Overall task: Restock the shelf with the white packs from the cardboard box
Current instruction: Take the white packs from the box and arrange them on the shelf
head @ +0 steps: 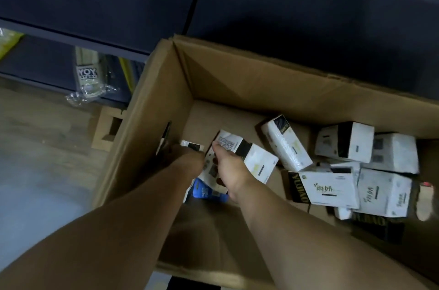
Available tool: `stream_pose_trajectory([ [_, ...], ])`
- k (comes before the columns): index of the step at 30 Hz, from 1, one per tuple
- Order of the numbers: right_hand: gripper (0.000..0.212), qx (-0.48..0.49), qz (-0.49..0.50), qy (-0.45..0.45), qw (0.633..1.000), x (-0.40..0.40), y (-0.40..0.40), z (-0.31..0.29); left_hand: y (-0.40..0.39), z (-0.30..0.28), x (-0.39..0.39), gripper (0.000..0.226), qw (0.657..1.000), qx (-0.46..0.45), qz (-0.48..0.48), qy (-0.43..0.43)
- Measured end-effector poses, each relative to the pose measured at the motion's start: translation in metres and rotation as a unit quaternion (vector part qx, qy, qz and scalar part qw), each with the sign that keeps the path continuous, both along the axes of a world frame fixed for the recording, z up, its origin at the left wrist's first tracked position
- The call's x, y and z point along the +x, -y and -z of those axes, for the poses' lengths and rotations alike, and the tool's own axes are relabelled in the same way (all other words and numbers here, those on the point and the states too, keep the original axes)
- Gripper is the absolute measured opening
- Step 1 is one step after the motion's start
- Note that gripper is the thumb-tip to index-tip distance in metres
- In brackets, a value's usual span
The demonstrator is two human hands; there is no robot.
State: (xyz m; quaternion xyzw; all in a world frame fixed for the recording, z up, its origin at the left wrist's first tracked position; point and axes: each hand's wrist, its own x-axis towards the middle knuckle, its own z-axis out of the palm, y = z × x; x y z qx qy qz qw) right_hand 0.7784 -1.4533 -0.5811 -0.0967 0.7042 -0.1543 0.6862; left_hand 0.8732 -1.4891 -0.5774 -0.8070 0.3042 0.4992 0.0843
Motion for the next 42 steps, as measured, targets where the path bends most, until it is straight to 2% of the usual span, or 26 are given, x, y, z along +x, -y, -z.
stream_pose_trajectory([
  [2, 0.048, 0.014, -0.012, -0.001, 1.000, -0.003, -0.003, 0.006, 0.000, 0.016, 0.003, 0.061, 0.998, 0.008, -0.026, 0.064],
  [4, 0.044, 0.024, -0.017, -0.013, 0.999, -0.010, -0.007, 0.012, -0.006, 0.029, 0.004, 0.064, 0.997, -0.002, -0.018, 0.075],
  [9, 0.036, 0.024, 0.001, -0.024, 0.999, -0.032, -0.015, 0.019, -0.021, 0.062, 0.009, 0.073, 0.999, 0.014, -0.010, 0.037],
  [11, 0.036, 0.023, 0.005, -0.024, 0.999, -0.036, -0.016, 0.020, -0.025, 0.067, 0.010, 0.076, 0.998, 0.015, -0.017, 0.053],
  [13, 0.042, 0.021, 0.001, -0.018, 1.000, -0.036, -0.016, 0.019, -0.028, 0.069, 0.012, 0.077, 0.996, 0.021, 0.016, 0.080],
  [16, 0.058, 0.025, 0.000, -0.012, 1.000, -0.031, -0.016, 0.018, -0.030, 0.068, 0.018, 0.065, 0.993, 0.027, 0.075, 0.085],
  [18, 0.053, 0.020, 0.005, -0.013, 1.000, -0.030, -0.016, 0.020, -0.029, 0.067, 0.020, 0.060, 0.995, 0.019, 0.076, 0.069],
  [21, 0.035, 0.013, 0.002, -0.021, 1.000, -0.028, -0.018, 0.023, -0.024, 0.058, 0.017, 0.066, 0.996, -0.006, 0.039, 0.080],
  [27, 0.034, 0.014, 0.003, -0.012, 1.000, -0.022, -0.015, 0.011, -0.007, 0.015, -0.006, 0.077, 0.993, -0.079, -0.026, 0.079],
  [30, 0.039, 0.009, -0.002, -0.036, 0.999, -0.022, -0.011, 0.002, -0.001, -0.003, -0.018, 0.074, 0.992, -0.117, -0.020, 0.032],
  [34, 0.056, 0.015, 0.018, -0.062, 0.998, -0.030, -0.010, -0.011, 0.006, -0.026, -0.034, 0.052, 0.980, -0.187, -0.044, -0.046],
  [37, 0.065, 0.022, 0.084, -0.067, 0.994, -0.039, -0.007, -0.028, 0.012, -0.042, -0.048, 0.051, 0.962, -0.202, -0.130, -0.126],
  [39, 0.057, 0.015, 0.140, -0.056, 0.988, -0.047, -0.005, -0.040, 0.010, -0.051, -0.055, 0.048, 0.947, -0.175, -0.203, -0.176],
  [42, 0.045, -0.006, 0.209, -0.039, 0.977, -0.066, -0.004, -0.059, -0.002, -0.063, -0.062, 0.047, 0.934, -0.142, -0.233, -0.229],
])
